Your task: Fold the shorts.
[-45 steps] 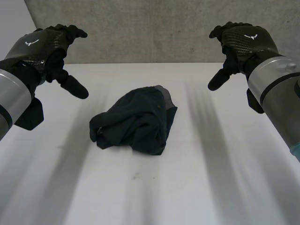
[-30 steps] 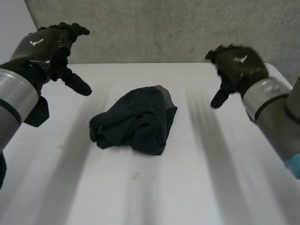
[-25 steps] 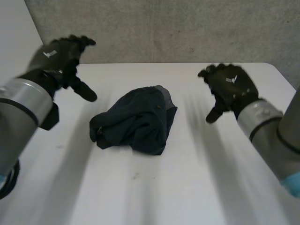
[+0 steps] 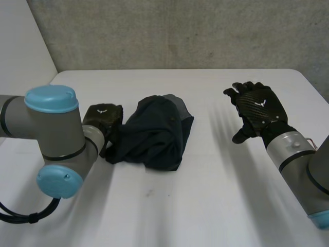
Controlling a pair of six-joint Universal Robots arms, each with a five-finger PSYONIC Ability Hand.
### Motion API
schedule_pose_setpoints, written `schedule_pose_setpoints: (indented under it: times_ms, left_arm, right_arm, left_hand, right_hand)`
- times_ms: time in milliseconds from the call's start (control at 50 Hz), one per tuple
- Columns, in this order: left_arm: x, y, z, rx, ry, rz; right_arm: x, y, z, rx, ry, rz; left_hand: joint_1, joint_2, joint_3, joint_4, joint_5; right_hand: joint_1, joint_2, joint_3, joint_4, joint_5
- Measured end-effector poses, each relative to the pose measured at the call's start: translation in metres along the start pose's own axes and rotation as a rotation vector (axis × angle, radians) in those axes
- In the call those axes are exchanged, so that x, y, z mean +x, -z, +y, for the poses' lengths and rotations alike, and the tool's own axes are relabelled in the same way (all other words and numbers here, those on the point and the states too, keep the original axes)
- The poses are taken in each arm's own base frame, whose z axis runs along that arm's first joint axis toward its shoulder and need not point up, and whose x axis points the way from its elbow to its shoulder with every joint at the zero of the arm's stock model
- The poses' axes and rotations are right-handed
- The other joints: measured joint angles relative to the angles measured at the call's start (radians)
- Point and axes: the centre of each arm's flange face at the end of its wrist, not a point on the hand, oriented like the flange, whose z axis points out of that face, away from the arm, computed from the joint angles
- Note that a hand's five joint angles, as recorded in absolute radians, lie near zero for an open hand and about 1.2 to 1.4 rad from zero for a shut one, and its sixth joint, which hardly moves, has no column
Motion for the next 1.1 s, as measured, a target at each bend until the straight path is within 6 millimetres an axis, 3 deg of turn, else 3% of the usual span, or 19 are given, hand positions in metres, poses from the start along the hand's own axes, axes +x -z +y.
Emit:
schedule_pose_setpoints:
  times_ms: [60,100,200,300,460,520,580,680,720,740,760,780,800,820,840,980,1100]
  left_arm:
    - [0.003,0.006,-0.011,0.032,0.000,0.007]
    - [0.009,0.027,-0.041,0.124,0.002,0.027]
    - [0.009,0.060,-0.083,0.253,0.013,0.042]
    - [0.006,0.086,-0.105,0.327,0.016,0.046]
    - [0.011,0.107,-0.107,0.345,-0.024,0.067]
    - [0.025,0.118,-0.099,0.332,-0.069,0.108]
    - [0.031,0.122,-0.094,0.324,-0.090,0.128]
    - [0.039,0.127,-0.088,0.315,-0.132,0.151]
    - [0.040,0.127,-0.088,0.315,-0.141,0.151]
    - [0.040,0.127,-0.088,0.316,-0.145,0.150]
    - [0.040,0.127,-0.088,0.317,-0.147,0.148]
    - [0.039,0.126,-0.089,0.319,-0.149,0.146]
    - [0.039,0.125,-0.089,0.321,-0.151,0.143]
    - [0.039,0.125,-0.090,0.322,-0.151,0.142]
    - [0.038,0.124,-0.090,0.324,-0.152,0.138]
    - [0.031,0.113,-0.098,0.353,-0.143,0.104]
    - [0.028,0.100,-0.105,0.417,-0.126,0.076]
  right_arm:
    - [0.002,-0.001,-0.002,0.004,0.001,0.005]
    - [0.012,-0.008,-0.011,0.010,0.001,0.022]
    - [0.018,-0.020,-0.018,-0.039,-0.017,-0.016]
    - [0.014,-0.040,-0.016,-0.129,-0.062,-0.135]
    - [-0.010,-0.067,-0.020,-0.150,-0.089,-0.291]
    - [-0.041,-0.083,-0.031,-0.091,-0.070,-0.374]
    - [-0.057,-0.087,-0.034,-0.068,-0.062,-0.409]
    - [-0.103,-0.089,-0.030,-0.046,-0.049,-0.492]
    - [-0.114,-0.091,-0.026,-0.049,-0.044,-0.488]
    - [-0.117,-0.092,-0.024,-0.052,-0.041,-0.478]
    - [-0.119,-0.094,-0.023,-0.054,-0.039,-0.465]
    - [-0.119,-0.096,-0.022,-0.056,-0.034,-0.437]
    - [-0.118,-0.099,-0.021,-0.058,-0.030,-0.406]
    - [-0.117,-0.101,-0.021,-0.059,-0.027,-0.381]
    - [-0.114,-0.104,-0.022,-0.059,-0.022,-0.345]
    - [-0.086,-0.105,-0.053,-0.016,0.000,-0.186]
    - [-0.045,-0.080,-0.100,0.063,0.014,-0.103]
  left_hand:
    - [0.000,0.002,0.004,0.003,0.000]
    - [0.000,0.009,0.012,0.006,0.000]
    - [0.000,0.013,0.017,0.006,0.000]
    - [0.000,0.014,0.017,0.007,0.000]
    - [0.000,0.014,0.017,0.007,0.000]
    - [0.000,0.014,0.017,0.007,0.000]
    - [0.000,0.014,0.017,0.007,0.000]
    - [0.000,0.014,0.017,0.007,0.000]
    - [0.000,0.014,0.017,0.007,0.000]
    - [0.000,0.014,0.017,0.007,0.000]
    - [0.000,0.014,0.017,0.007,0.000]
    - [0.000,0.014,0.017,0.007,0.000]
    - [0.000,0.014,0.017,0.007,0.000]
    - [0.000,0.014,0.017,0.007,0.000]
    - [0.000,0.014,0.017,0.007,0.000]
    - [0.000,0.014,0.017,0.007,0.000]
    - [0.003,0.008,0.013,0.006,0.004]
  right_hand:
    - [0.000,0.000,0.000,0.000,0.000]
    - [0.000,0.000,0.000,0.000,0.000]
    - [0.000,0.000,0.000,0.000,0.000]
    - [0.000,0.000,0.000,0.000,0.000]
    - [0.000,0.000,0.000,0.000,0.000]
    - [0.000,0.000,0.000,0.000,0.000]
    - [0.000,0.000,0.000,0.000,0.000]
    - [0.000,0.000,0.000,0.000,0.000]
    - [0.103,0.123,0.127,0.098,0.097]
    - [0.287,0.341,0.323,0.308,0.298]
    - [0.287,0.341,0.323,0.308,0.298]
    - [0.554,0.651,0.643,0.605,0.565]
    - [0.554,0.651,0.643,0.605,0.565]
    - [0.707,0.861,0.855,0.825,0.782]
    - [0.759,0.927,0.922,0.904,0.852]
    - [0.780,0.947,0.963,0.948,0.880]
    - [0.780,0.947,0.968,0.949,0.880]
